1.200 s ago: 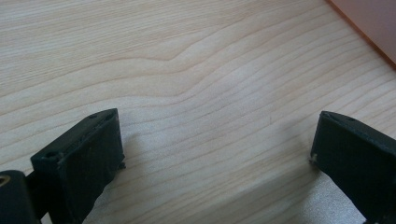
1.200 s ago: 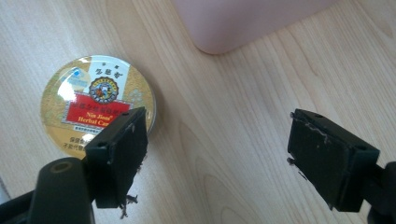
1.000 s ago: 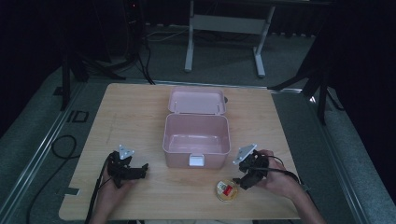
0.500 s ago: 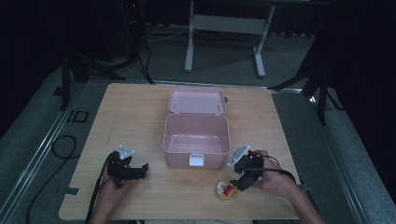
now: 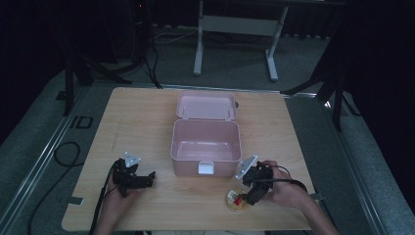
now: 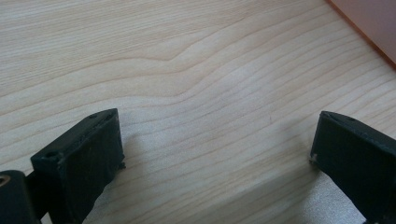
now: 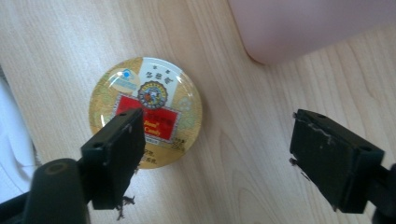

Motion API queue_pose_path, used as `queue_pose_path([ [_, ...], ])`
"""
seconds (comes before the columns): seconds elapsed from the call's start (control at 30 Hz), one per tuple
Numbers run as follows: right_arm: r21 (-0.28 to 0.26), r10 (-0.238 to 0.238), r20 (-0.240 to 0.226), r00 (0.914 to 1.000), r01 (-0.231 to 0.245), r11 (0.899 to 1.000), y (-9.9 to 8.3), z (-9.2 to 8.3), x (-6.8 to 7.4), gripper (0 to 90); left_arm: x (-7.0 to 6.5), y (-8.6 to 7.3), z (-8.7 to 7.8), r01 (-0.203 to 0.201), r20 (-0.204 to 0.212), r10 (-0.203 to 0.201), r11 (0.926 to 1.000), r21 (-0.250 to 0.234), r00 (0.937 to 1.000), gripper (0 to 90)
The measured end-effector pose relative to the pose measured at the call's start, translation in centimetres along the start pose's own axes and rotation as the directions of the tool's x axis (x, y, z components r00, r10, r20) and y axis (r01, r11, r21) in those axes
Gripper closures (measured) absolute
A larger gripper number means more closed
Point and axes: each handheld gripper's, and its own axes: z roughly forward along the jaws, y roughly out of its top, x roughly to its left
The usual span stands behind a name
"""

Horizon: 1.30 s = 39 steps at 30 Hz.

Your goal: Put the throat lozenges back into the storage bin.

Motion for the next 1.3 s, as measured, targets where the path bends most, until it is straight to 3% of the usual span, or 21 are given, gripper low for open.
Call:
queue_pose_path([
  [1.3,0.063,-0.088,-0.088,0.9922,0.094,0.994,1.3,1.9,2.5,13.8,0.0,0.0,0.0,0.000,0.000,0.000,1.0000,0.000,1.0000,2.5],
])
